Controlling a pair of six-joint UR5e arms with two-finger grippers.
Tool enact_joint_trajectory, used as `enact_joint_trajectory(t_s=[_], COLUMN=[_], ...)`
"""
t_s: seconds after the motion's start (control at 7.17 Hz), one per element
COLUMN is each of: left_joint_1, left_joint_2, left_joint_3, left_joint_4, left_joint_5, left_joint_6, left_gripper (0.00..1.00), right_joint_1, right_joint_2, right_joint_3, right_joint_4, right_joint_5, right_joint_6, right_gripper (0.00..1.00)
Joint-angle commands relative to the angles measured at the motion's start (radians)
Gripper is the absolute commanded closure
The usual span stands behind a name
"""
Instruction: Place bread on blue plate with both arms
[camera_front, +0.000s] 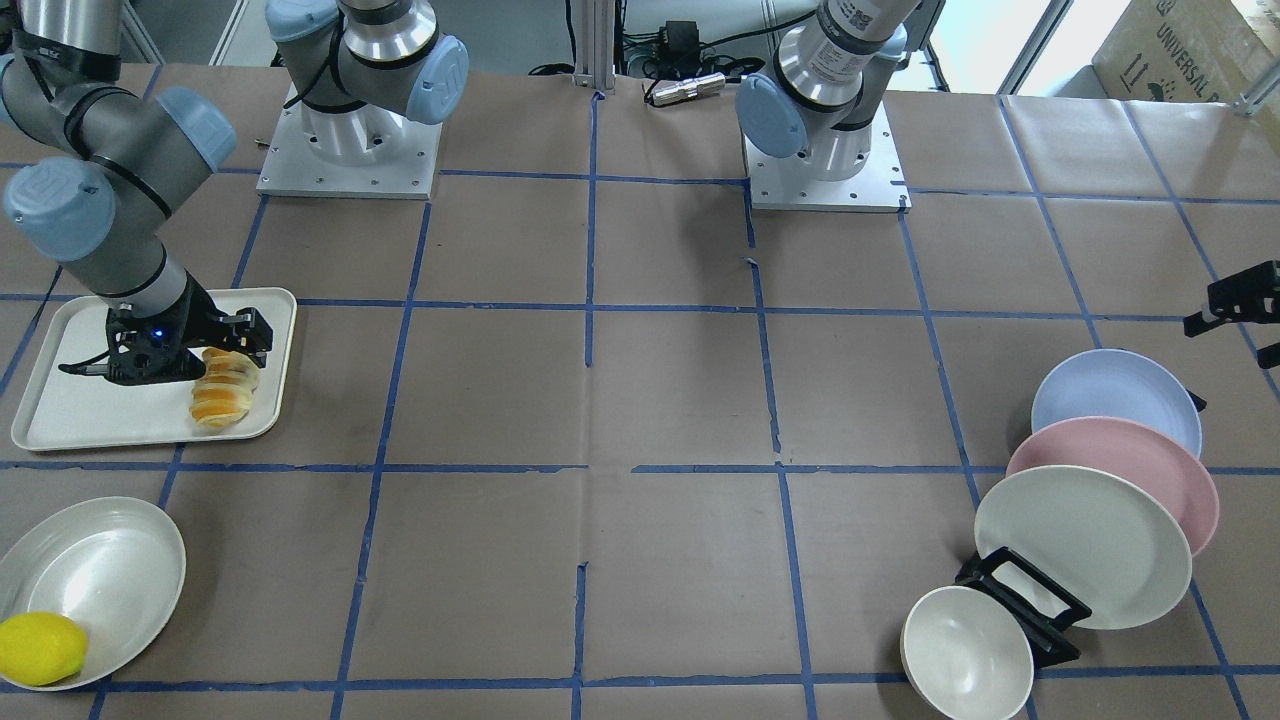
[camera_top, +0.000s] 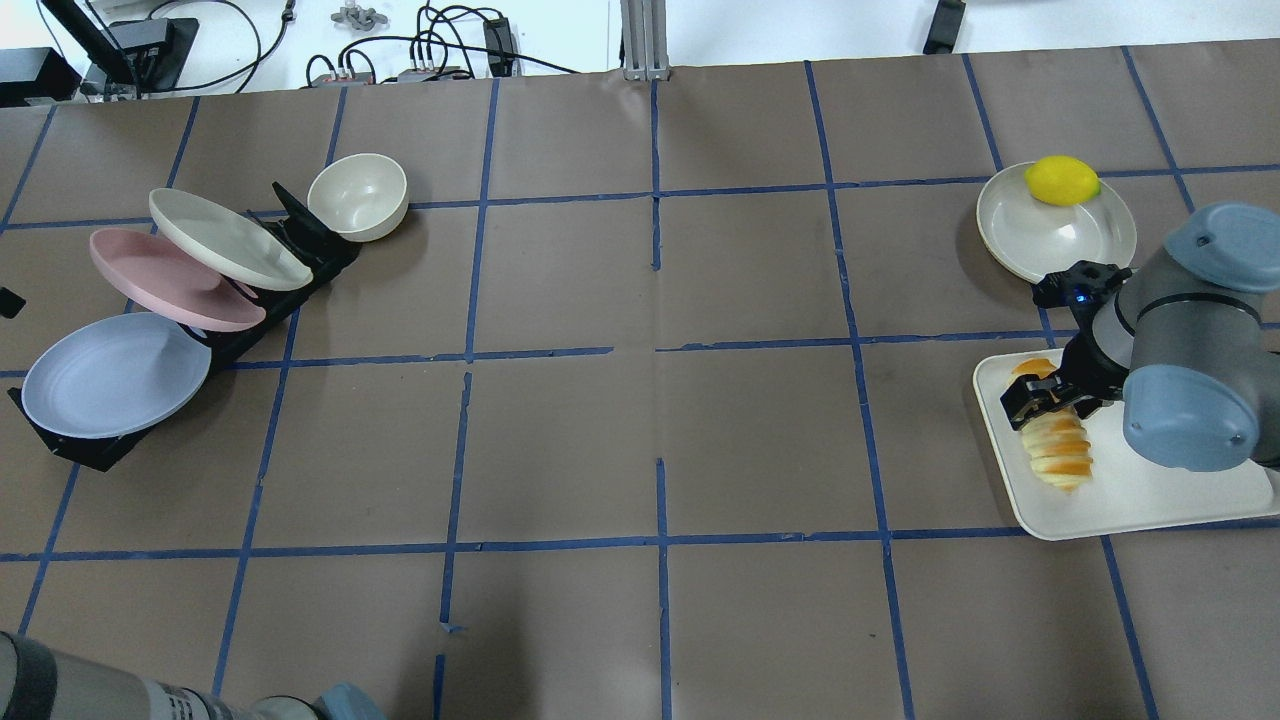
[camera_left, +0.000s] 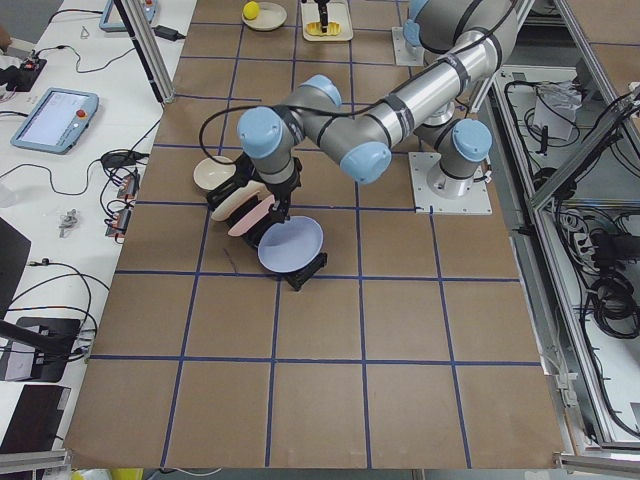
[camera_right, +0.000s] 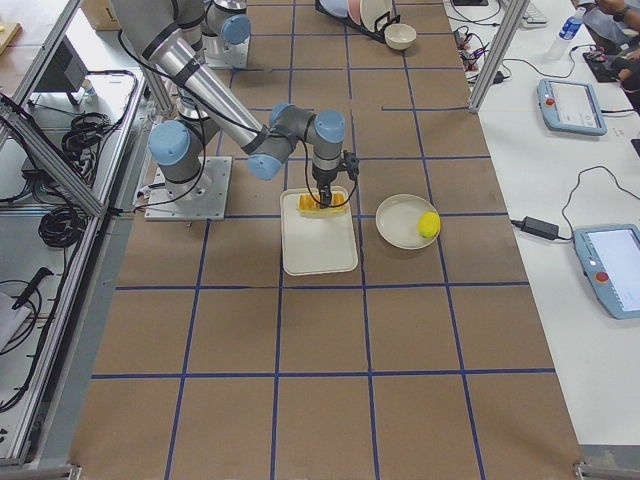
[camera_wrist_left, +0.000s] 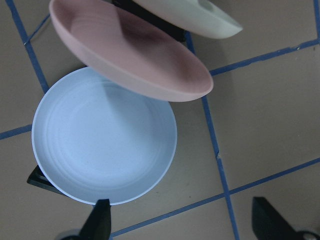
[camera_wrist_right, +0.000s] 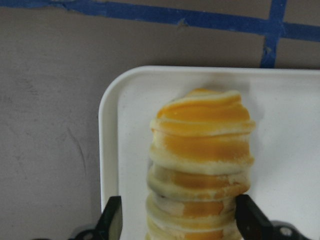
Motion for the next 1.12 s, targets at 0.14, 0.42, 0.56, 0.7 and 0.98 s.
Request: enact_joint_trajectory(t_s=[0.14, 0.42, 0.56, 0.7, 0.98], left_joint_1=[0.049, 0.024, 0.019, 0.019, 0.017], left_joint_2=[-0.259, -0.343, -0.362, -0.368, -0.366], left_joint_3=[0.152, 0.154, 0.156, 0.148, 0.136], left_joint_4=[0.000, 0.086, 0.086, 0.086, 0.083], left_joint_5=[-0.003, 0.002, 0.004, 0.004, 0.007], left_joint_6=[0.100, 0.099, 0.094, 0.091, 0.094], left_gripper=[0.01, 0.01, 0.01, 0.05, 0.42], right_joint_1=[-0.004, -0.025, -0.042, -0.042, -0.042], right_joint_2=[0.000, 0.023, 0.037, 0.046, 0.046], right_joint_3=[-0.002, -0.001, 0.001, 0.010, 0.024], right_joint_4=[-0.002, -0.007, -0.008, -0.010, -0.011], right_joint_5=[-0.019, -0.017, -0.016, -0.008, -0.003], right_joint_6=[-0.007, -0.021, -0.039, -0.039, -0.033], right_gripper=[0.17, 0.18, 0.19, 0.19, 0.20])
